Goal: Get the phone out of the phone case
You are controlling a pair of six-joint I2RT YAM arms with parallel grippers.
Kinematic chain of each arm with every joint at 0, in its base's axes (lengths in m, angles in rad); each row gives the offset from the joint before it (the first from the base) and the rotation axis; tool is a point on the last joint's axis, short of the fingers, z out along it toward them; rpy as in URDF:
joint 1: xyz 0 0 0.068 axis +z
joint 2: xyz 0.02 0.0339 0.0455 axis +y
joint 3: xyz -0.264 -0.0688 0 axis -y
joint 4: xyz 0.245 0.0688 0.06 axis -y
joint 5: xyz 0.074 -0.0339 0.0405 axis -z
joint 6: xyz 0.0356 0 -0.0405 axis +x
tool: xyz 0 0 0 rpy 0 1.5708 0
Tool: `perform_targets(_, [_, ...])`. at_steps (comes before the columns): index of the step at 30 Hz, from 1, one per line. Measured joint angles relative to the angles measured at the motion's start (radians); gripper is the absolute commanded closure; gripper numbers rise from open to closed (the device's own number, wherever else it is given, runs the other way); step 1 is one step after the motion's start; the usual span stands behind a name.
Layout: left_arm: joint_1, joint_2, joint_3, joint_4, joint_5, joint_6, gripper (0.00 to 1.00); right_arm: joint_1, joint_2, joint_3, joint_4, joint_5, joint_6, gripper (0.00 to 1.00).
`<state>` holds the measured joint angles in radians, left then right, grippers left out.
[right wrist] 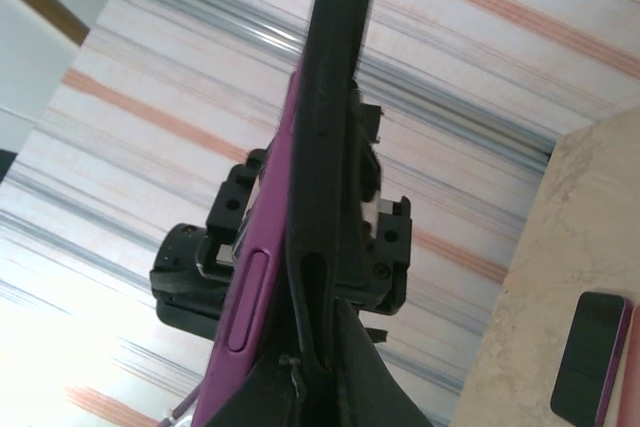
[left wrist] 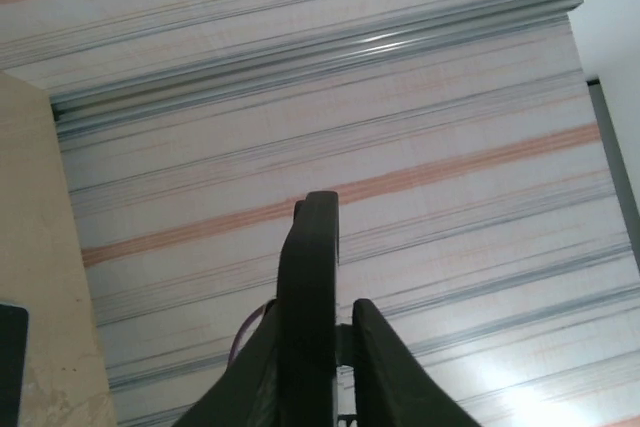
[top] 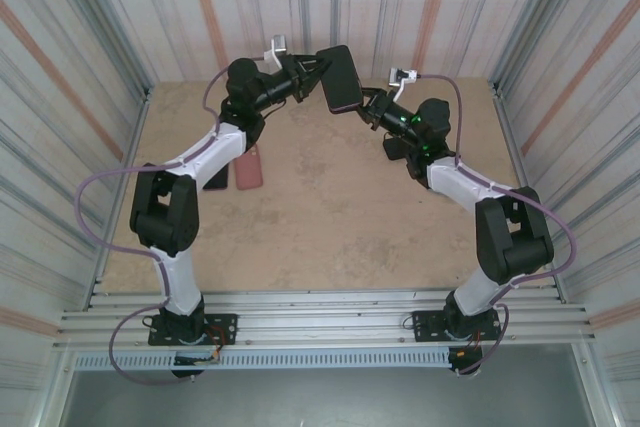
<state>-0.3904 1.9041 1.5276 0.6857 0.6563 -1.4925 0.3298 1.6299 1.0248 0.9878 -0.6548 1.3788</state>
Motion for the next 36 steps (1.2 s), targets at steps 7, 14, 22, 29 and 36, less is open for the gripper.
perform_targets(7, [0.000,0.007,0.004,-0.068,-0.024,0.006,0.38,0.005,0.008,-0.019,0.012,0.028,0.036,0.99])
perform_targets(14, [0.000,0.011,0.016,-0.159,-0.034,0.034,0.21,0.005,0.047,-0.020,0.037,0.064,0.071,0.99])
perform_targets(22, [-0.003,-0.060,-0.085,-0.264,-0.123,0.043,0.21,0.005,0.087,-0.020,0.037,0.134,0.079,0.99])
perform_targets(29, [-0.066,-0.196,-0.217,-0.305,-0.225,-0.035,0.28,0.017,0.114,-0.020,0.058,0.238,0.071,0.99])
perform_targets(36, [-0.159,-0.224,-0.251,-0.281,-0.315,-0.135,0.37,0.039,0.134,-0.020,0.060,0.322,0.038,0.99])
